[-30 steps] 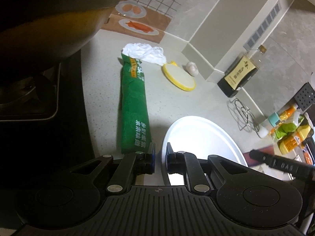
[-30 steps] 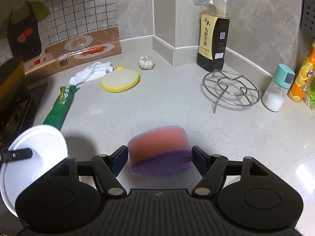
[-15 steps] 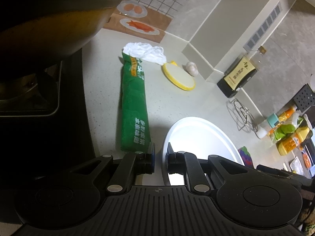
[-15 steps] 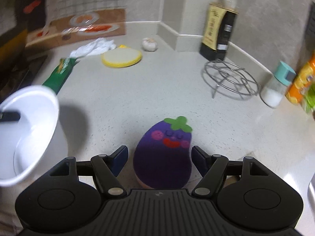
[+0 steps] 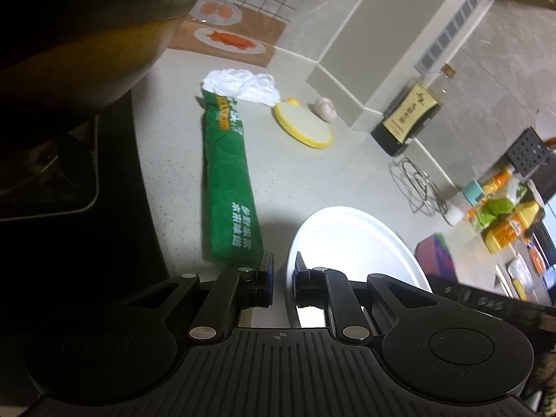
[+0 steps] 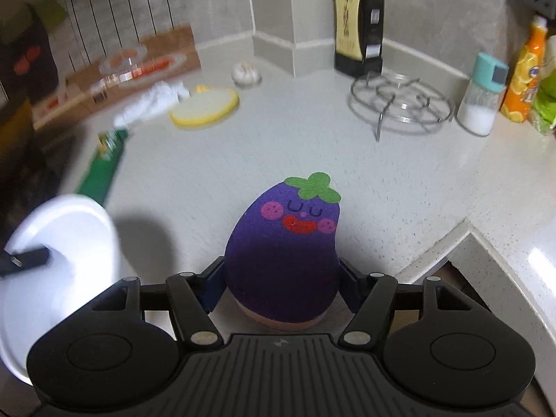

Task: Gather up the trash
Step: 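Carry the bowl and sponge down to the green bin with both grippers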

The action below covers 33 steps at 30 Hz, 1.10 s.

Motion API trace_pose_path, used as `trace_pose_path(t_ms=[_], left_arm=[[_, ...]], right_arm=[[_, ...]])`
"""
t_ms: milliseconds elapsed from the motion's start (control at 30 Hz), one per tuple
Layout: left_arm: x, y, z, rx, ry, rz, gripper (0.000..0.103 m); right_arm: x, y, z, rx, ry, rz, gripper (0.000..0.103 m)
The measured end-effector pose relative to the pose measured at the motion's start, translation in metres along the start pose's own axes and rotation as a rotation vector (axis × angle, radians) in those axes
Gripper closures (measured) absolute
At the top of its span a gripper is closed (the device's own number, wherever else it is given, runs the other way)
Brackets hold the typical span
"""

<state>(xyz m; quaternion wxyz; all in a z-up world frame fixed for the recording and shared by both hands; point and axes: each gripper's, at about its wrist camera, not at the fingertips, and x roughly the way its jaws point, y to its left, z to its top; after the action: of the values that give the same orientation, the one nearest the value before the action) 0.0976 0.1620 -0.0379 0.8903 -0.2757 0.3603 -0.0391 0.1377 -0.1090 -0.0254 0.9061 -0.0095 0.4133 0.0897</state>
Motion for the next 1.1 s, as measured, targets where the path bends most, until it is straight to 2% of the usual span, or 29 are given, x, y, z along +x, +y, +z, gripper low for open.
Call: trace_pose_path(t_ms=[167, 333, 433, 533, 633, 733, 833, 967, 1100], left_arm=[[0.006, -0.006, 0.007, 0.070, 0.033, -0.080, 0.089], [0.006, -0.027, -0.001, 0.116, 0.050, -0.140, 0.089], [0.002, -0.049, -0.012, 0.157, 0.062, -0.176, 0.089], [-0.001, -0.074, -0.030, 0.183, 0.085, -0.207, 0.089], [-0.005, -0.100, -0.060, 0.216, 0.109, -0.197, 0.089], [0.002, -0.123, -0.102, 0.236, 0.200, -0.193, 0.089], [0.023, -0.142, -0.145, 0.250, 0.287, -0.152, 0.089], [0.077, -0.156, -0.217, 0.249, 0.408, -0.116, 0.089], [0.152, -0.158, -0.287, 0.243, 0.475, -0.069, 0.089]], right_arm=[[-0.043, 0.015, -0.013, 0.065, -0.074, -0.006, 0.037], [-0.078, 0.020, -0.046, 0.064, -0.089, -0.050, 0.037], [-0.101, 0.012, -0.066, 0.067, -0.108, -0.096, 0.037], [-0.122, -0.011, -0.087, 0.120, -0.123, -0.114, 0.037], [-0.139, -0.038, -0.116, 0.156, -0.138, -0.130, 0.037], [-0.155, -0.068, -0.156, 0.173, -0.141, -0.193, 0.037], [-0.172, -0.098, -0.201, 0.163, -0.152, -0.234, 0.037], [-0.178, -0.146, -0.265, 0.232, -0.098, -0.273, 0.037], [-0.168, -0.180, -0.326, 0.324, -0.007, -0.336, 0.037]])
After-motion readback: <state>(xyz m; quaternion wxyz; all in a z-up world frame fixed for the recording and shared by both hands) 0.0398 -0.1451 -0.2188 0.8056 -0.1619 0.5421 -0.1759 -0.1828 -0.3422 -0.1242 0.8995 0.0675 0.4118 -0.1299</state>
